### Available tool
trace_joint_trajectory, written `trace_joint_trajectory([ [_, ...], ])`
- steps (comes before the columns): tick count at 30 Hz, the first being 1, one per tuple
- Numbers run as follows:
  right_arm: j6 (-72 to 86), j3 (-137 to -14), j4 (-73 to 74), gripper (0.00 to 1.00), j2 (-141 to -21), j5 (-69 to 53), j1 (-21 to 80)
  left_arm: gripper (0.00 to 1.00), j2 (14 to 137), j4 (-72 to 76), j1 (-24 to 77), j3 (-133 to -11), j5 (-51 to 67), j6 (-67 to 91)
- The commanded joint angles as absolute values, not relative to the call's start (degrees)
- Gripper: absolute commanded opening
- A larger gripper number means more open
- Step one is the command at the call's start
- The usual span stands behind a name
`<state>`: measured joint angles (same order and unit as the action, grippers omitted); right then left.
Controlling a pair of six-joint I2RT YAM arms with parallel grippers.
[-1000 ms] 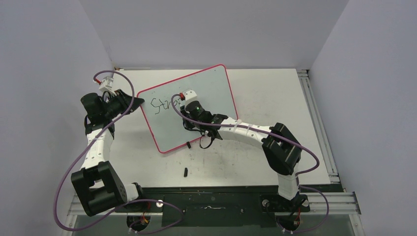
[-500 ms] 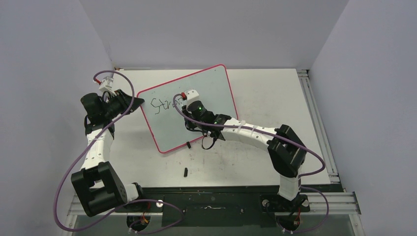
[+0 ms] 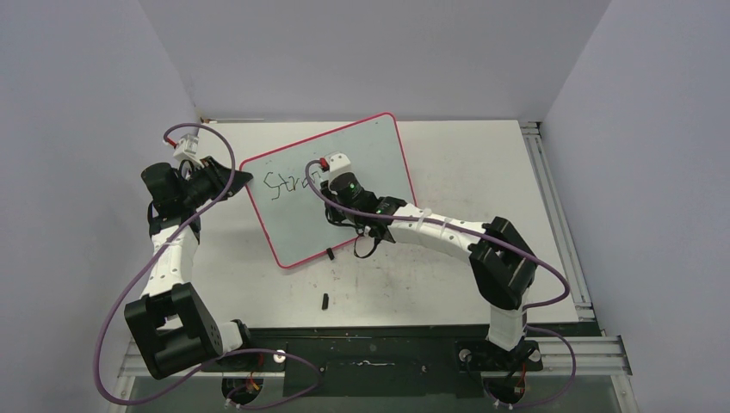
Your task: Write a sentence on the whiteboard
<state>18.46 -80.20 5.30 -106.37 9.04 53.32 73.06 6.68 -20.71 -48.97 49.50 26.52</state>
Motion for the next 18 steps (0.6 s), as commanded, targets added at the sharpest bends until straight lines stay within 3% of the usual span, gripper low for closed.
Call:
trace_joint_trajectory([
  [1,17.57,-83.29,4.46,0.05,-106.28,9.92,52.79,0.2,71.31,7.56,-20.83,-49.57,49.13,25.66],
  [18,17.75,-84.99,5.4,0.05,-108.66,8.69,52.12,0.2,71.29,7.51,-20.83,-49.57,49.08,25.66],
])
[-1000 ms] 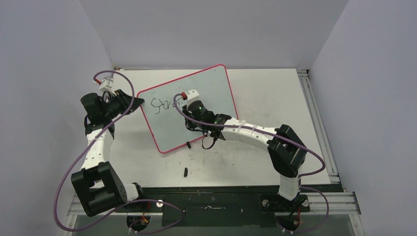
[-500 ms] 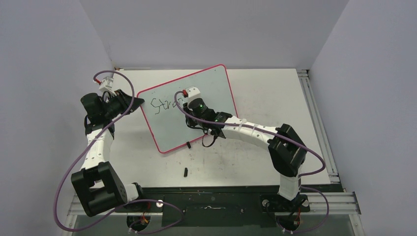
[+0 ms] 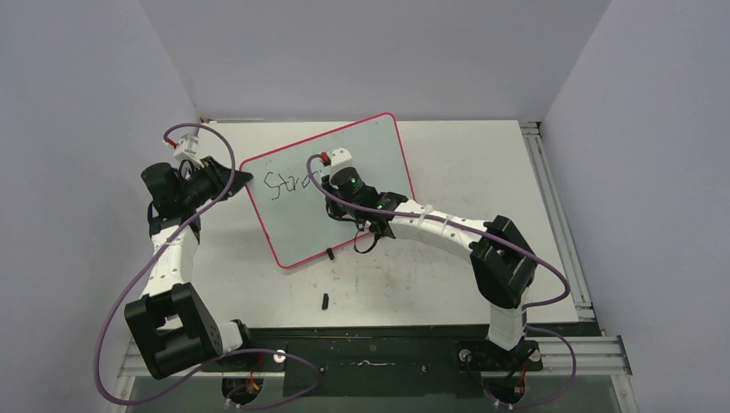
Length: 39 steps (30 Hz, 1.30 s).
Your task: Write a sentence on the whiteboard
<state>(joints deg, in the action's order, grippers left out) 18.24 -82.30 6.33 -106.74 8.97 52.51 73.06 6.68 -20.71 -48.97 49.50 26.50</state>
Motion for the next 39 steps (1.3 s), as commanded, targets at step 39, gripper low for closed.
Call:
trace_joint_trajectory([
  [39,19.76,-80.74,6.58,0.05,-107.33,8.28,51.99,0.2,71.13,7.38,-20.84,-49.57,48.95,25.58],
])
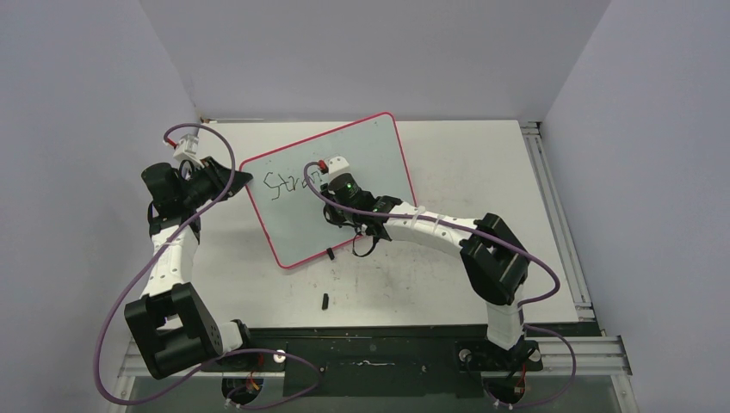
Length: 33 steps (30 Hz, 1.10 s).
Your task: Write a sentence on the whiteboard
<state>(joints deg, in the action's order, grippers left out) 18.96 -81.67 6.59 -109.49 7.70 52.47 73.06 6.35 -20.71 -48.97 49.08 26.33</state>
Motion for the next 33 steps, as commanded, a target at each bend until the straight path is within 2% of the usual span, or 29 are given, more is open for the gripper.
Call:
trace_joint_trajectory([
  [1,19.73,-80.73,6.58,0.05,-107.27,8.42,51.99,0.2,71.15,7.38,-20.88,-49.57,48.95,25.58],
  [17,18.0,-83.58,9.58,0.05,-103.21,10.62,51.74,0.23,70.42,5.18,-20.83,-49.83,47.17,24.02],
  [24,17.66,-81.76,12.17,0.05,-96.62,10.06,51.76,0.35,68.6,3.76,-20.76,-49.28,45.89,22.77],
  [26,17.63,-80.66,13.08,0.05,-94.48,10.04,51.76,0.42,68.08,3.67,-20.76,-49.07,45.67,22.64],
  [30,17.67,-78.15,15.85,0.05,-90.06,10.36,51.75,0.47,66.64,2.56,-20.81,-48.56,44.29,21.65],
  [33,17.69,-76.74,18.2,0.05,-86.43,10.73,51.71,0.59,65.43,0.33,-20.65,-48.52,41.85,20.35],
])
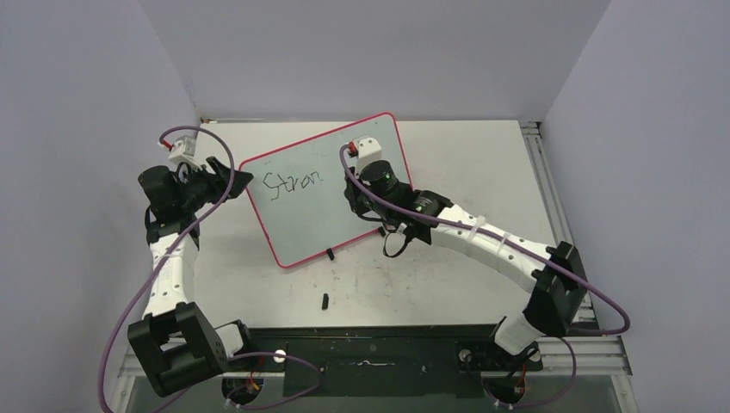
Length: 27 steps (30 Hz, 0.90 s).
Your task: Write a sentence on the whiteboard
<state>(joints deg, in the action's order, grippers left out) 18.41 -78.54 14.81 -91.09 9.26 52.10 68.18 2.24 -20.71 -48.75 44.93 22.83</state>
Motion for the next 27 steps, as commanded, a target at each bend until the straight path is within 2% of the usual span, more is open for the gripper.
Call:
trace_joint_trajectory([
  [1,17.71,-76.47,19.21,0.05,-85.44,10.69,51.76,0.64,64.81,0.12,-20.58,-48.56,40.65,19.86],
  [4,17.96,-76.03,23.02,0.05,-82.43,9.81,51.76,0.74,62.23,-4.18,-20.48,-48.56,34.02,18.26],
  [8,18.03,-76.36,29.71,0.05,-78.04,8.41,51.48,0.78,58.14,-9.13,-17.69,-50.32,20.64,13.24],
  [12,18.47,-76.0,35.98,0.05,-73.29,1.66,49.71,0.79,55.79,-15.67,-6.49,-54.8,3.9,5.76],
  [18,17.14,-73.42,42.53,0.05,-69.39,-18.63,39.8,0.8,51.89,-19.89,10.84,-58.11,-7.66,0.39],
  [22,15.11,-71.0,46.17,0.05,-69.43,-31.44,36.01,0.8,48.36,-21.64,21.59,-58.36,-8.27,-4.12],
  [27,15.2,-66.24,48.59,0.05,-69.76,-44.76,36.05,0.79,44.89,-23.62,37.31,-54.12,2.08,-11.22],
])
